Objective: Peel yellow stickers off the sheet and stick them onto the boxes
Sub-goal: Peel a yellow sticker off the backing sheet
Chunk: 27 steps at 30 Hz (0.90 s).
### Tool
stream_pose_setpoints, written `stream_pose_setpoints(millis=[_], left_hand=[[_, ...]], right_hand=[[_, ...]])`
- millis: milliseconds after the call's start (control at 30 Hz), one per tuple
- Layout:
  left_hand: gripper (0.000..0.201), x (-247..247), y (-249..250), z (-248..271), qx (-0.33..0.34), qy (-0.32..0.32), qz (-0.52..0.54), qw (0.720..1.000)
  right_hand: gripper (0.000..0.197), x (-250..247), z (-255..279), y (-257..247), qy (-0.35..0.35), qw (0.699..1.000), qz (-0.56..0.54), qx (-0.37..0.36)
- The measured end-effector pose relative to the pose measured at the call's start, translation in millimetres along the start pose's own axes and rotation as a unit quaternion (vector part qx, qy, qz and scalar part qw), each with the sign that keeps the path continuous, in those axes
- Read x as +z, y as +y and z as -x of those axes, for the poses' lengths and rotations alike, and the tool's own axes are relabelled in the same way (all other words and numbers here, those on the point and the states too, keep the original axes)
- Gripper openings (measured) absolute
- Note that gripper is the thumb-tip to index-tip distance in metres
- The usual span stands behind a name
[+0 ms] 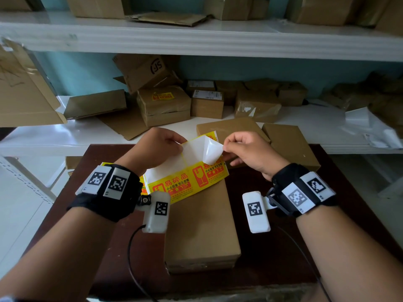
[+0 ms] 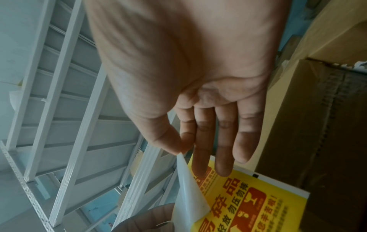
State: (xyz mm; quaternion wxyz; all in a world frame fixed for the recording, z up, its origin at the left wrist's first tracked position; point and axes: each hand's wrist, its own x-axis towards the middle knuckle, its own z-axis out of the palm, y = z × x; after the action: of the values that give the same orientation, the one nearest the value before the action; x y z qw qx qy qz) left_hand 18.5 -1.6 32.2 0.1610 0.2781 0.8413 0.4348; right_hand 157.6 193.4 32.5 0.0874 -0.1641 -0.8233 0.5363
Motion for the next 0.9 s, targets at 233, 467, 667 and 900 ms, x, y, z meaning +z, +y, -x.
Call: stream_pose_setpoints(millis=[233,467,667,900], left_hand=[[0.017,-1.6,-1.6,-0.2,-0.006,0.004,0.000,1.000],[0.025,-2.4,-3.6,-0.5,-0.005,0.003,0.005,1.000],[0.017,-4.3,-4.2,-0.6,-0.004,0.010,0.000,1.000],[0.020,-4.8,-6.1,-2.3,-0.002,0.010,-0.008,1.000]], right_hand=[[0.017,-1.2,-0.9,2.6,0.002,1.000,-0.008,0.009],[0.017,-2.8,0.0,3.1,0.001,1.000,-0.015,0.011],[0.014,-4.4,1.4,3.7,0.005,1.000,-0.009,0.017],[0.015,-6.2,0.6,5.4,0.007,1.000,-0.006,0.019]])
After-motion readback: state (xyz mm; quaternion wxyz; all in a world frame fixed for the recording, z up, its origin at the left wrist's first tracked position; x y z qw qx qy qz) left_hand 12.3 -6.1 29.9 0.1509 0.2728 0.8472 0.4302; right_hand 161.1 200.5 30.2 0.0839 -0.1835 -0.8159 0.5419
